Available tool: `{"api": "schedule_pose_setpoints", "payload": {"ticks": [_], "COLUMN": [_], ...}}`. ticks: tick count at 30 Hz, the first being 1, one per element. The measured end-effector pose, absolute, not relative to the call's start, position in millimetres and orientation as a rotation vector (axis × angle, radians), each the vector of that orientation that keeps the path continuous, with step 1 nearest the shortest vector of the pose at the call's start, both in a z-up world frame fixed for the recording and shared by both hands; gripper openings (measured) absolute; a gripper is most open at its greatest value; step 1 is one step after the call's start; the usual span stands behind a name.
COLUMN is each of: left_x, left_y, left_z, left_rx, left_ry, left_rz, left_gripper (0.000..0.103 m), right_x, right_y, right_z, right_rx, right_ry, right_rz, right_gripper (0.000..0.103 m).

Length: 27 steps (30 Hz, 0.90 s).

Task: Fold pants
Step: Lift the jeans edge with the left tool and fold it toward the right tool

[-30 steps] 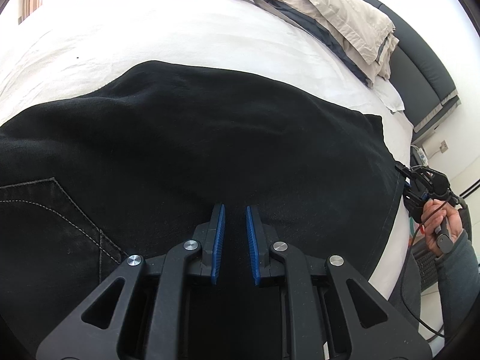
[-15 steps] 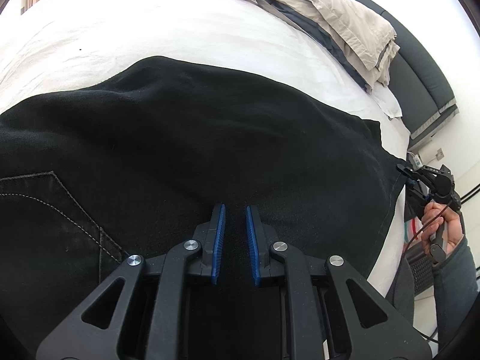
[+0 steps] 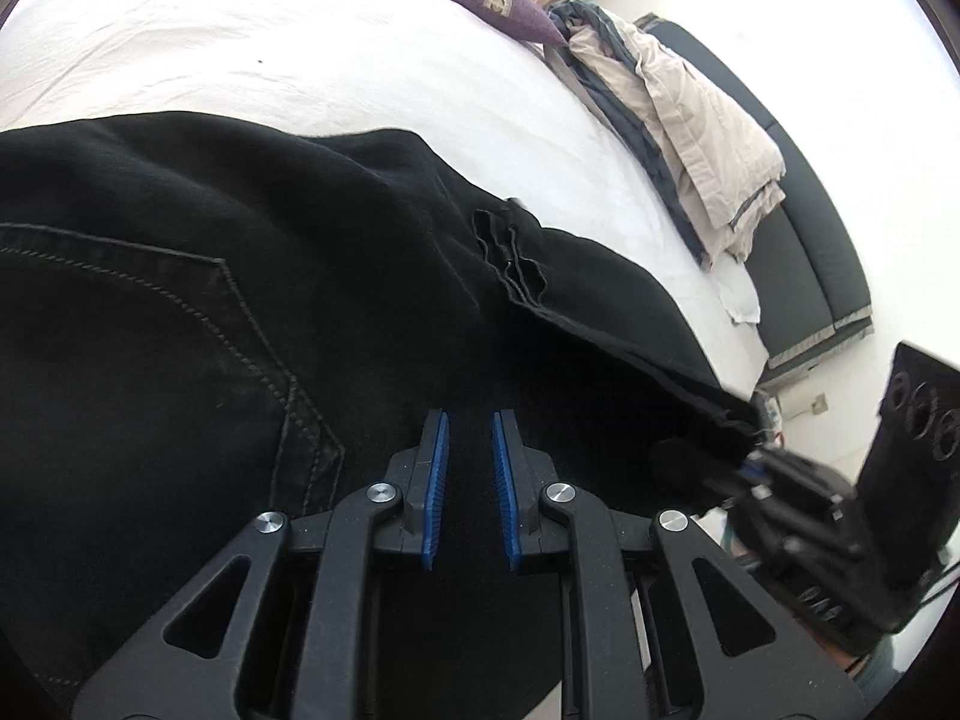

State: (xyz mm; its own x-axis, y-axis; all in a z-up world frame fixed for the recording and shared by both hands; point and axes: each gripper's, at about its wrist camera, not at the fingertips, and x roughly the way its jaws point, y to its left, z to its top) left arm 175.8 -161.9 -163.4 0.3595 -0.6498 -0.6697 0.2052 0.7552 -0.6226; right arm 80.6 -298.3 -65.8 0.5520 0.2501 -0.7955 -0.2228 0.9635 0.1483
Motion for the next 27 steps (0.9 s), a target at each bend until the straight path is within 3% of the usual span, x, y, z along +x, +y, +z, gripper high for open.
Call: {"api": "schedule_pose_setpoints", "payload": {"ticks": [15,27], "left_x": [198,197], "left_y": [-122,-88], "left_z": [-184,-166], "left_rx": [-0.892,-0.896], "left_ry": [1.184,1.163], "left_rz": [-0.618,-0.569], "left_gripper": [0.015,0.015], "right_x": [39,31], "right_y": [-222,-196], "right_z": [-82,-87], "right_rx": [-0.341,-0.417], "right_ry": [0.865,0.858], "right_rz": [0.277,0.311], "right_gripper": [0.008,0.009]}}
